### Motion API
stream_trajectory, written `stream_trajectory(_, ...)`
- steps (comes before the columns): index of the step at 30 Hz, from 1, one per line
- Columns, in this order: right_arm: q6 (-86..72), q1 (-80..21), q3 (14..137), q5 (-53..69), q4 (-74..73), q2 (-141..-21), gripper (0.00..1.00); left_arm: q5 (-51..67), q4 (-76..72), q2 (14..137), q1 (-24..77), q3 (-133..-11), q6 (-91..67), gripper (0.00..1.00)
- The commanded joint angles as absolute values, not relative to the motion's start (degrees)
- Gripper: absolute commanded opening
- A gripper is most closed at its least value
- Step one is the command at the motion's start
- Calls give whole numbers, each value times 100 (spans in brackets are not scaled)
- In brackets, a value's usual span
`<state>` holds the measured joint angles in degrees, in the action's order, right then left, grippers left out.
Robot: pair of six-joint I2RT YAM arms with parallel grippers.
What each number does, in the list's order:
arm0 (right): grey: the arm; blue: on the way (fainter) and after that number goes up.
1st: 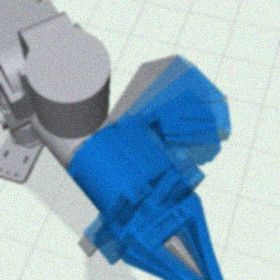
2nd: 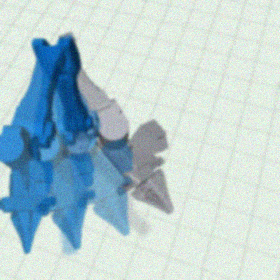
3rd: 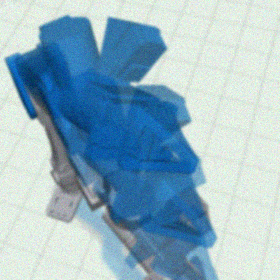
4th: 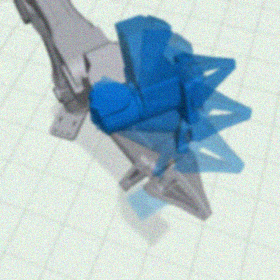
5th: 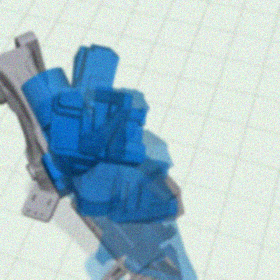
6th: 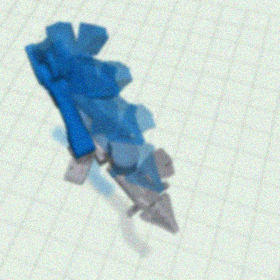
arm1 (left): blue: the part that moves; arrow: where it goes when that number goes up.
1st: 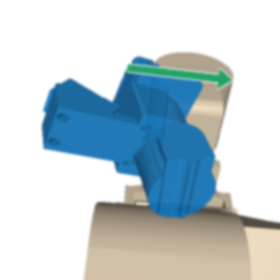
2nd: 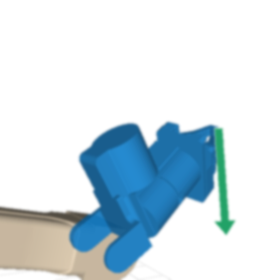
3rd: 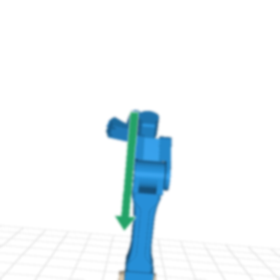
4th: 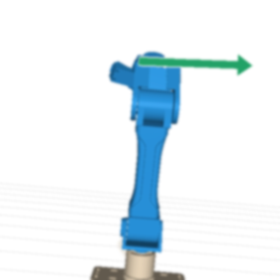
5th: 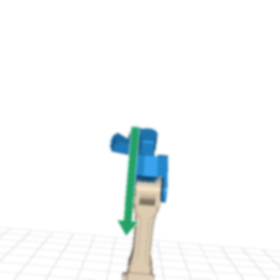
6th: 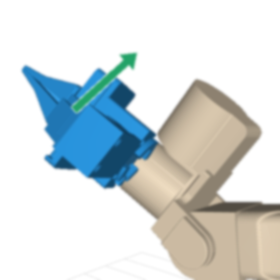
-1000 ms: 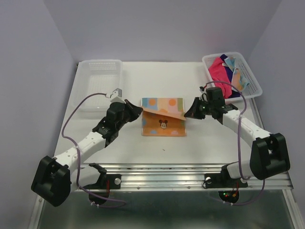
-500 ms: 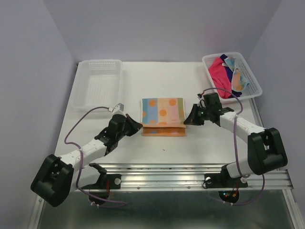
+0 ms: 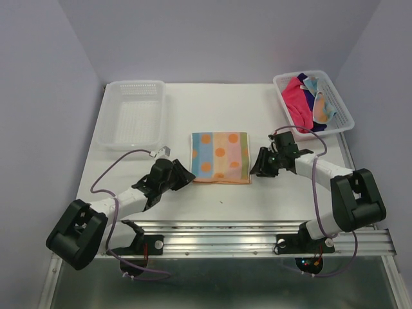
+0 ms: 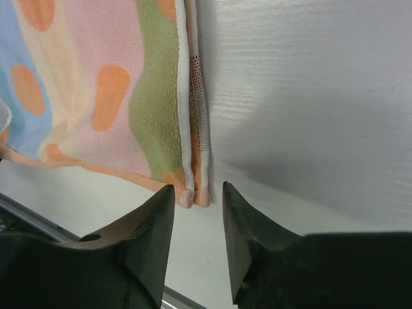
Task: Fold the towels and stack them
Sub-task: Fold the towel
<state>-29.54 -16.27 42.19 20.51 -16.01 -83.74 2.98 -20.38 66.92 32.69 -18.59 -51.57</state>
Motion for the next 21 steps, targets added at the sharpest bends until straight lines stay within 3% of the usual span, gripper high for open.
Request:
stream_trajectory(1,-2892,-1670,4175,1960,-1441,-8323,43,351,-2145,6548,3287,-1854,-5072,49)
stream_trajectory(5,-2856,-1670,4376,1916,-1450,-8235,45,246,-1838,6407,3296,-2118,-4791,72)
stream_trajectory(10,-2716,-1670,5148,1723,-1670,-8393,50,-191,-1310,6644,3296,-2899,-4378,90)
stream_trajectory(21,-2180,-1661,7064,1126,-1986,-9903,50,-483,-853,8646,2998,-4937,-3498,91)
